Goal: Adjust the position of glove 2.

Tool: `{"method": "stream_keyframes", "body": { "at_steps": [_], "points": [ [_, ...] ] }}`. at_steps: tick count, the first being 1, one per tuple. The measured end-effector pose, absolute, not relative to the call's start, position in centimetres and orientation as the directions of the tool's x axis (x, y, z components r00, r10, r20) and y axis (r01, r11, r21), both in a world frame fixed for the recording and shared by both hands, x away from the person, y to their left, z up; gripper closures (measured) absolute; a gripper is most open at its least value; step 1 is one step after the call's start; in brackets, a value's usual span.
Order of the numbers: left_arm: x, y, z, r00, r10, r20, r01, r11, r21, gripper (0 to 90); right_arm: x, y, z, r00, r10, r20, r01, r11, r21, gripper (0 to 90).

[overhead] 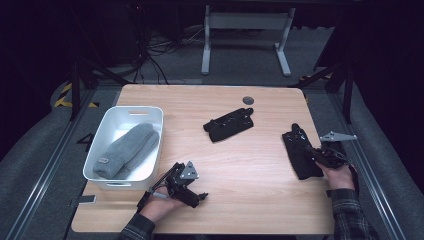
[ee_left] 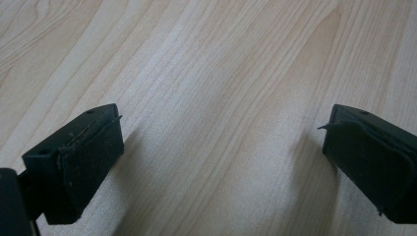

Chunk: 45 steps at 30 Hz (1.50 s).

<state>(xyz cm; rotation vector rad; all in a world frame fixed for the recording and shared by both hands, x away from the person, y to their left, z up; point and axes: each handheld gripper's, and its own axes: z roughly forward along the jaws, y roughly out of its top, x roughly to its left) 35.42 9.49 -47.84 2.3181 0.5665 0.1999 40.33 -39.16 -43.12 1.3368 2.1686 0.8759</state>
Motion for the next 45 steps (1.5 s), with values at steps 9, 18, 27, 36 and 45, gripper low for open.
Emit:
{"method": "stream_keyframes", "body": {
  "at_steps": [9, 18, 27, 36, 45],
  "points": [
    [35.4, 9.5, -47.8, 0.891, 0.453, -0.02, 0.34, -0.638, 0.691, 1.7, 40.3, -39.1, -44.3, -0.45, 0.892, -0.041, 0.654, 0.361, 0.665, 90.0],
    [35.5, 9.5, -47.9, 0.891, 0.453, -0.025, 0.343, -0.636, 0.691, 1.1, 39.6, -36.5, -44.5, -0.519, 0.854, -0.046, 0.633, 0.42, 0.65, 90.0],
    [35.5, 9.5, -47.9, 0.891, 0.453, -0.024, 0.342, -0.637, 0.691, 1.0, 38.4, -33.5, -44.5, -0.598, 0.801, -0.031, 0.604, 0.477, 0.639, 90.0],
    [35.5, 9.4, -47.9, 0.891, 0.453, -0.021, 0.341, -0.638, 0.69, 0.5, 37.5, -30.7, -44.5, -0.667, 0.745, -0.012, 0.572, 0.522, 0.633, 90.0],
    [35.5, 9.4, -47.9, 0.891, 0.454, -0.022, 0.342, -0.639, 0.689, 0.4, 36.6, -27.7, -44.7, -0.726, 0.688, 0.008, 0.536, 0.558, 0.634, 90.0]
  ]
}}
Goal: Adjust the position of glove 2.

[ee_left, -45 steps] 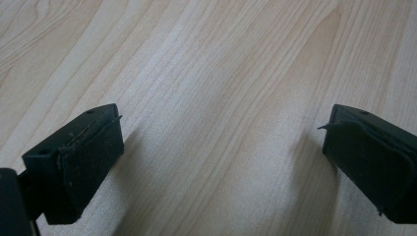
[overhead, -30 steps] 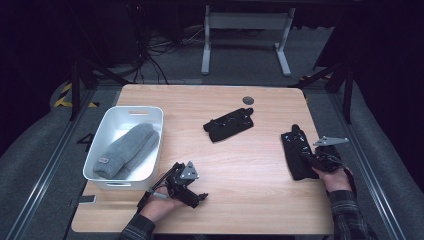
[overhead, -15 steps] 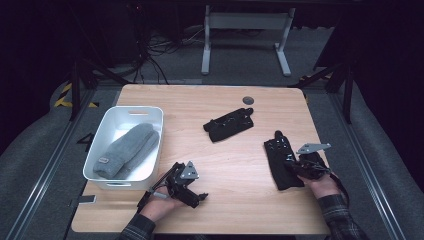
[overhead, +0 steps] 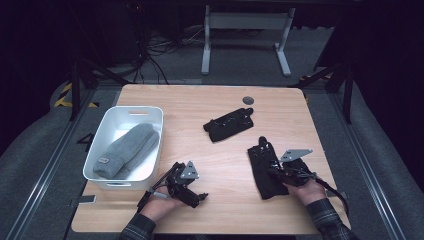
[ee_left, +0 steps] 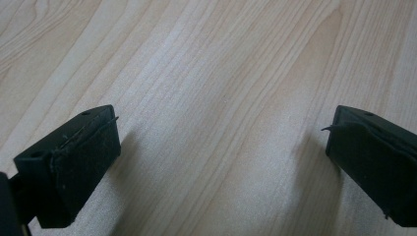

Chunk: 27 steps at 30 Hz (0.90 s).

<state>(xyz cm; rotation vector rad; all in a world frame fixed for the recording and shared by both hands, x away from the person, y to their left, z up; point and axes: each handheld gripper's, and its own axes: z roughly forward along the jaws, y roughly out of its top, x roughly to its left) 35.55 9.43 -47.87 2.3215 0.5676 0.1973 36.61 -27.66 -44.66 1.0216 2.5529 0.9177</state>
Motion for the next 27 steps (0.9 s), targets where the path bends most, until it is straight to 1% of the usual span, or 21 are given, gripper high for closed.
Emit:
{"method": "stream_keyframes", "body": {
  "at_steps": [5, 11, 15, 19, 22, 27],
  "points": [
    [35.6, 9.4, -47.9, 0.891, 0.453, -0.022, 0.341, -0.639, 0.689, 0.3, 36.4, -26.0, -44.7, -0.749, 0.663, -0.005, 0.511, 0.583, 0.632, 90.0],
    [35.6, 9.4, -47.9, 0.892, 0.453, -0.021, 0.341, -0.64, 0.689, 0.3, 36.4, -25.5, -44.5, -0.757, 0.653, -0.013, 0.499, 0.592, 0.633, 89.9],
    [35.6, 9.4, -47.9, 0.892, 0.452, -0.021, 0.341, -0.64, 0.689, 0.3, 35.9, -27.1, -43.4, -0.738, 0.675, -0.026, 0.486, 0.558, 0.673, 89.9],
    [35.6, 9.4, -47.9, 0.892, 0.452, -0.02, 0.34, -0.64, 0.689, 0.3, 35.7, -29.0, -43.1, -0.708, 0.706, -0.028, 0.498, 0.527, 0.688, 89.9],
    [35.6, 9.4, -47.9, 0.892, 0.452, -0.02, 0.34, -0.641, 0.688, 0.3, 35.6, -29.4, -43.7, -0.713, 0.701, -0.02, 0.508, 0.535, 0.675, 89.9],
    [35.6, 9.4, -47.8, 0.892, 0.451, -0.02, 0.34, -0.642, 0.687, 0.3, 35.6, -29.0, -44.5, -0.728, 0.685, -0.019, 0.51, 0.56, 0.653, 89.9]
  ]
}}
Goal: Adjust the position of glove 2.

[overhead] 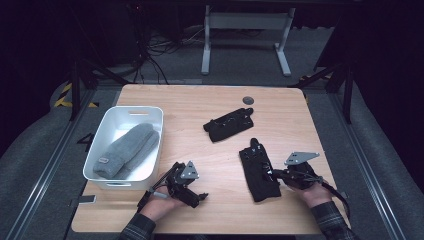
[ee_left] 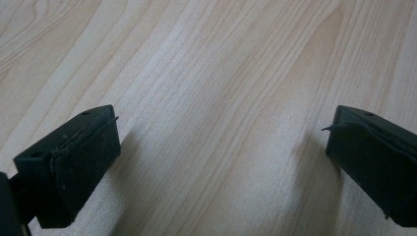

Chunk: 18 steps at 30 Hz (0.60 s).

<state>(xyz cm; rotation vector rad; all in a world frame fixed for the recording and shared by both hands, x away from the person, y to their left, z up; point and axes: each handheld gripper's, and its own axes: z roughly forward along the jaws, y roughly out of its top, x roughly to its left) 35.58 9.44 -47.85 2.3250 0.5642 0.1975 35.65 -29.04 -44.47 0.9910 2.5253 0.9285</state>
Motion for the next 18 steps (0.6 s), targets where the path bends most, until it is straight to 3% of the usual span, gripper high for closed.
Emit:
{"method": "stream_keyframes", "body": {
  "at_steps": [18],
  "points": [
    [35.6, 9.4, -47.9, 0.892, 0.452, -0.021, 0.341, -0.639, 0.689, 0.3, 32.9, -27.8, -44.9, -0.794, 0.608, -0.008, 0.462, 0.611, 0.642, 89.6]
  ]
}}
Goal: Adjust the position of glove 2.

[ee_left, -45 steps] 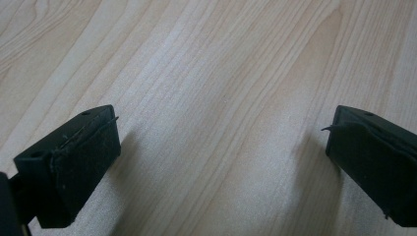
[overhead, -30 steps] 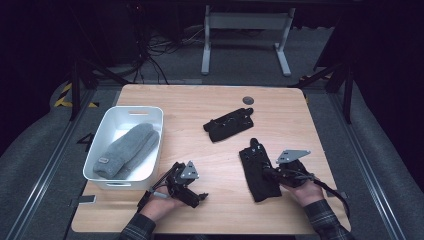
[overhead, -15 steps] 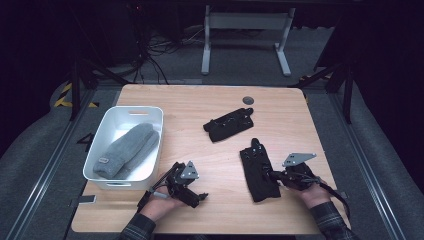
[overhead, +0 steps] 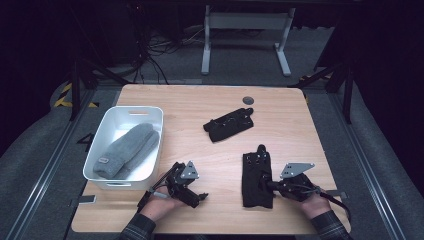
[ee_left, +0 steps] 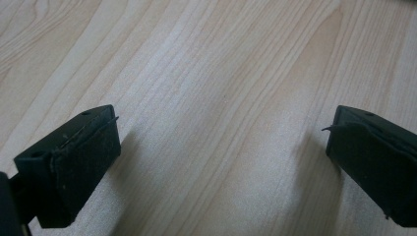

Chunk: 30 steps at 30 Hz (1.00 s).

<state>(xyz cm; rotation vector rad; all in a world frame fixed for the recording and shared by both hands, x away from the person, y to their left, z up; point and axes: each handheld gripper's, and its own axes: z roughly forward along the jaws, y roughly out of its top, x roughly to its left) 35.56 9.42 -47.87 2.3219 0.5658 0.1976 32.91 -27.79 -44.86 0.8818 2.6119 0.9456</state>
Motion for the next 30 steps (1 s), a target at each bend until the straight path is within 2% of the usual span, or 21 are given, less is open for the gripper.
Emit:
{"method": "stream_keyframes", "body": {
  "at_steps": [4, 11, 14, 18, 22, 25, 28, 30],
  "points": [
    [35.6, 9.4, -47.9, 0.891, 0.453, -0.021, 0.341, -0.639, 0.689, 0.3, 33.1, -28.7, -44.1, -0.764, 0.645, -0.009, 0.454, 0.548, 0.703, 81.3],
    [35.6, 9.4, -47.9, 0.89, 0.455, -0.02, 0.342, -0.639, 0.689, 0.1, 34.2, -31.2, -44.6, -0.684, 0.729, -0.019, 0.49, 0.479, 0.729, 50.4],
    [35.5, 9.4, -47.9, 0.89, 0.456, -0.021, 0.344, -0.639, 0.688, 0.1, 34.7, -32.0, -45.1, -0.649, 0.76, -0.04, 0.502, 0.467, 0.728, 40.3],
    [35.6, 9.4, -47.9, 0.89, 0.455, -0.022, 0.344, -0.639, 0.688, 0.1, 35.2, -32.9, -45.6, -0.61, 0.791, -0.041, 0.515, 0.436, 0.738, 31.5],
    [35.6, 9.4, -47.8, 0.893, 0.45, -0.026, 0.343, -0.64, 0.688, 0.0, 35.3, -33.1, -46.4, -0.608, 0.791, -0.075, 0.51, 0.461, 0.727, 23.3],
    [35.7, 9.3, -47.7, 0.894, 0.448, -0.021, 0.341, -0.649, 0.68, 0.8, 35.4, -33.3, -46.6, -0.599, 0.798, -0.064, 0.512, 0.443, 0.736, 22.0],
    [35.7, 9.3, -47.5, 0.893, 0.448, -0.035, 0.349, -0.642, 0.683, 4.1, 35.7, -33.7, -46.9, -0.599, 0.801, -0.026, 0.528, 0.419, 0.739, 15.5],
    [35.8, 9.1, -47.4, 0.89, 0.454, -0.048, 0.359, -0.63, 0.689, 5.7, 35.7, -33.7, -46.9, -0.602, 0.798, -0.029, 0.528, 0.425, 0.736, 14.8]
  ]
}}
